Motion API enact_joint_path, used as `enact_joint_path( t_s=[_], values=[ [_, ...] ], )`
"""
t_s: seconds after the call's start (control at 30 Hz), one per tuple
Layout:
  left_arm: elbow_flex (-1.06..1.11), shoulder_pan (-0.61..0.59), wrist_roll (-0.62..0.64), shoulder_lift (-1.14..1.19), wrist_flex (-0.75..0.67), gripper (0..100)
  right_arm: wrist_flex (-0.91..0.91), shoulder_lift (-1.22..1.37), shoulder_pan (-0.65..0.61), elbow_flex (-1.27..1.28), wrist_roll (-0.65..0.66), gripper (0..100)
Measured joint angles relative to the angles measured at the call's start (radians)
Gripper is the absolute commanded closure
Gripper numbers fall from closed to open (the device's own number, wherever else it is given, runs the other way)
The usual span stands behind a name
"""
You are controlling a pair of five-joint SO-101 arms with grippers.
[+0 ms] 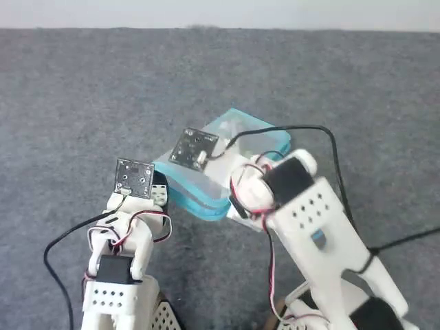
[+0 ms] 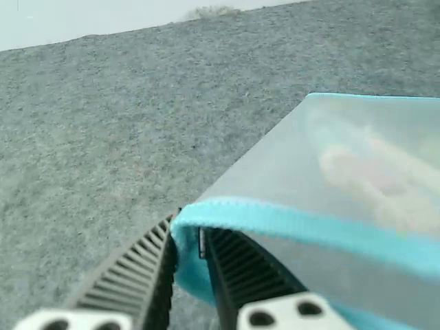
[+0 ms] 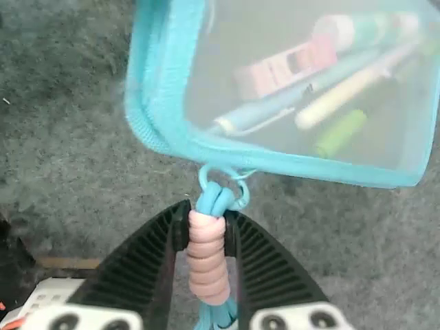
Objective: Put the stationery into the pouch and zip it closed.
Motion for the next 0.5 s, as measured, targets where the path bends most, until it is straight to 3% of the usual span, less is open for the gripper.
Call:
enact_joint_path(
  t_s=[0.17,0.37,0.5],
  values=[
    [0.000,0.003,0.000,0.000,0.000,98,0.000,-0.037,-0.006,0.003,0.000,99.1],
    [0.000,-0.005,-0.006,0.000,0.000,83,0.000,-0.040,-0.006,0.003,0.000,99.1],
    [0.000,-0.005,-0.017,0.000,0.000,80,0.005,-0.066,-0.006,0.008,0.002,99.1]
  ],
)
